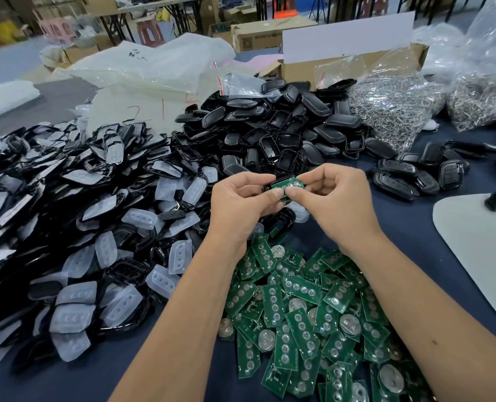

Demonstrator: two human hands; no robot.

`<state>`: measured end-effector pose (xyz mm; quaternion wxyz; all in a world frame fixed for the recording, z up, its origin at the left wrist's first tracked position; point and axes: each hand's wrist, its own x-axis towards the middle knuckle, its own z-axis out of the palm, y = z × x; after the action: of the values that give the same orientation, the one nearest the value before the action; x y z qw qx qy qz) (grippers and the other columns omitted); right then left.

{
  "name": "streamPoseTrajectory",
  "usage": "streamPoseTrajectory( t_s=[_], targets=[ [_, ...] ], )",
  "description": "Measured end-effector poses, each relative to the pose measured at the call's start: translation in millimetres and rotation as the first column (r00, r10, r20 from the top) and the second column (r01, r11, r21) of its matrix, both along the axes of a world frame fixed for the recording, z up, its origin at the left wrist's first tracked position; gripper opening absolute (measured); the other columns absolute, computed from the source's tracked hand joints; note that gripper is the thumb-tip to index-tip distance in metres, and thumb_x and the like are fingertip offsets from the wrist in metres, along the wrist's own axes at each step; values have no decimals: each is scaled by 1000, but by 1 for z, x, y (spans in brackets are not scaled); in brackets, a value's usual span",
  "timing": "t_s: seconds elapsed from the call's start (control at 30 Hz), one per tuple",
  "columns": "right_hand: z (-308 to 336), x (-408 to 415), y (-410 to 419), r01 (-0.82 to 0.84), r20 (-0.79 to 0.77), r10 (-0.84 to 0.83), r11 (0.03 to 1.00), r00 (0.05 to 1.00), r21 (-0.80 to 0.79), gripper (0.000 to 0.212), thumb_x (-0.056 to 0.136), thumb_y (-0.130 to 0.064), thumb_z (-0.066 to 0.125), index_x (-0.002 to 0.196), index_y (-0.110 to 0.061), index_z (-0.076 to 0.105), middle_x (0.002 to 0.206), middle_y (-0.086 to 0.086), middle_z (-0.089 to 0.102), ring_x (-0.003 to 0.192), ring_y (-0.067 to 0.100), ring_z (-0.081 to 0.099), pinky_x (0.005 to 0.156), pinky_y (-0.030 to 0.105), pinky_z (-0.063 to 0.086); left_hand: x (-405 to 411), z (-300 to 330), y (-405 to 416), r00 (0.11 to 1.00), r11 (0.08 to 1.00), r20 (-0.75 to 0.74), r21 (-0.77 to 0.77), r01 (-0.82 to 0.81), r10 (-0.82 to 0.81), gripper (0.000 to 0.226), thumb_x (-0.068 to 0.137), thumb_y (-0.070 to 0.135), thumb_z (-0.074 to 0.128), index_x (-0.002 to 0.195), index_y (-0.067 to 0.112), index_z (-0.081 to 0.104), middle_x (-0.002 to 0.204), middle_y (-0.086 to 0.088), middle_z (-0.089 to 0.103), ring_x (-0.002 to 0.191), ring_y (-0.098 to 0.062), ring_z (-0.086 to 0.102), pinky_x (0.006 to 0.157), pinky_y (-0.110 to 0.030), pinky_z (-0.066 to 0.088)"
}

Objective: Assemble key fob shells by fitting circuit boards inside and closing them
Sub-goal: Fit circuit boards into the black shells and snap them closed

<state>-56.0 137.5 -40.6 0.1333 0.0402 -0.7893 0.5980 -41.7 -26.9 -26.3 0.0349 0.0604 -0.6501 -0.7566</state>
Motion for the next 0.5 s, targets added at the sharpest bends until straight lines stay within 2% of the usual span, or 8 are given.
streamPoseTrajectory(
  t_s=[0.1, 0.2, 0.3, 0.37, 0.43, 0.5],
  targets=[
    [-2, -1, -1, 53, -1, -53, 998, 999, 42, 31, 74, -31, 95, 85, -21, 68, 69, -4, 70, 59, 7, 62, 60, 26, 53, -1, 0, -3, 1000, 999, -15, -36, 6, -6, 19, 83, -9, 79, 95, 6, 76, 83, -20, 72, 71, -24, 75, 77, -37, 65],
    [-2, -1, 1, 54, 14, -55, 997, 998, 60, 40, 71, -37, 96, 89, -22, 64, 67, -4, 68, 54, 4, 53, 54, 19, 44, -2, 0, -8, 999, 997, -22, -69, 22, -24, 20, 83, -8, 79, 94, 8, 77, 94, -27, 73, 75, -28, 76, 81, -41, 64],
    [1, -3, 6, -30, 43, 27, 997, 999, 65, 28, 75, -35, 94, 88, -26, 71, 75, -5, 70, 63, 7, 58, 57, 20, 49, -4, 1, -13, 998, 994, -43, -95, 52, -56, 20, 85, -10, 75, 95, 7, 76, 95, -26, 76, 78, -27, 75, 75, -34, 63],
    [3, -4, 4, -132, 83, 135, 990, 987, -43, 14, 83, -25, 89, 90, -24, 77, 79, -1, 73, 63, 11, 64, 52, 22, 50, -6, 3, -17, 996, 993, -54, -103, 64, -70, 19, 86, -10, 74, 97, 6, 75, 89, -19, 78, 76, -24, 73, 75, -32, 63],
    [7, -5, 0, -213, 104, 229, 966, 968, -146, 5, 88, -13, 83, 89, -16, 79, 73, 6, 72, 58, 13, 64, 49, 24, 50, -8, 4, -22, 996, 994, -60, -91, 58, -64, 21, 87, -9, 74, 98, 8, 76, 85, -14, 78, 71, -19, 71, 72, -28, 60],
    [14, -10, -10, -236, 93, 258, 951, 962, -199, 6, 89, -7, 81, 86, -11, 79, 66, 8, 71, 54, 13, 62, 50, 23, 51, -9, 7, -25, 998, 1000, -58, -2, 13, -14, 22, 87, -8, 74, 100, 10, 76, 85, -11, 77, 69, -17, 68, 70, -25, 57]
  ],
)
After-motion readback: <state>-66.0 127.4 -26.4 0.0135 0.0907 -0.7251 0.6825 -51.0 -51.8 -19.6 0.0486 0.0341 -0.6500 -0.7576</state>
